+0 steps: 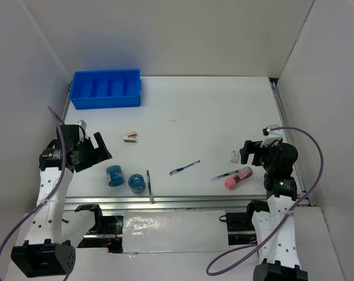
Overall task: Sort the stationery into containers
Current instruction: Pick up the stationery from the corner of the board.
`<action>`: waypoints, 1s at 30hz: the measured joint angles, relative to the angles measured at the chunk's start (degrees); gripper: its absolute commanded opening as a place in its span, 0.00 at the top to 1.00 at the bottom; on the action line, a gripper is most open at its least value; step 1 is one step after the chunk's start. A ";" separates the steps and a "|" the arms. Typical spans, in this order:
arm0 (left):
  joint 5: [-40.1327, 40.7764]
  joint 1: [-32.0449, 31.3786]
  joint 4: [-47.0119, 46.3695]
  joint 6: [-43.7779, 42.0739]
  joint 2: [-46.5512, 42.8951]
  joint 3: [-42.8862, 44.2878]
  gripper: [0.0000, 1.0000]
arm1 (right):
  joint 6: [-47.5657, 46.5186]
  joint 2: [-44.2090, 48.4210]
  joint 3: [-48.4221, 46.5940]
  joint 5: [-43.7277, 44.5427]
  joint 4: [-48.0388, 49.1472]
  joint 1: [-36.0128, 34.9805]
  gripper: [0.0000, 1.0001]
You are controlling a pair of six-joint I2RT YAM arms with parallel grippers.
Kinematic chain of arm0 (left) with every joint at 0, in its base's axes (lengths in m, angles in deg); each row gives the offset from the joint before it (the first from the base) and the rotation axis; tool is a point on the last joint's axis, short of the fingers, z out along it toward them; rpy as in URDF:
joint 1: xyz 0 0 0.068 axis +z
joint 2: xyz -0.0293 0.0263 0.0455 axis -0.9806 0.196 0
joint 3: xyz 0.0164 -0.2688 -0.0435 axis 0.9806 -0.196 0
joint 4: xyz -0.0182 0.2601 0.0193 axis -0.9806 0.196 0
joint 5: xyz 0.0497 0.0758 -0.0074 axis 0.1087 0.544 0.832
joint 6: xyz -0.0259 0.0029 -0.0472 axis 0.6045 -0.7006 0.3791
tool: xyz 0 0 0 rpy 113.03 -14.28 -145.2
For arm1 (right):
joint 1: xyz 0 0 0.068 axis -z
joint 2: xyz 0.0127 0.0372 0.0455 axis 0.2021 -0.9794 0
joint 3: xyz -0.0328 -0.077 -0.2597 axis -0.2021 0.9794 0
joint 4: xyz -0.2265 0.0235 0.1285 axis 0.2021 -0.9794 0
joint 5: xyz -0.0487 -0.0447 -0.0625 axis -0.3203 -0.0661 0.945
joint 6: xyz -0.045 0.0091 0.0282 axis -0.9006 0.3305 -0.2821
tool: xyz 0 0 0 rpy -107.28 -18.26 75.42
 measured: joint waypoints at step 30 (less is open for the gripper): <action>-0.15 -0.07 2.60 -0.48 16.22 -2.14 0.01 | 0.02 -0.39 0.00 0.07 0.02 0.07 0.00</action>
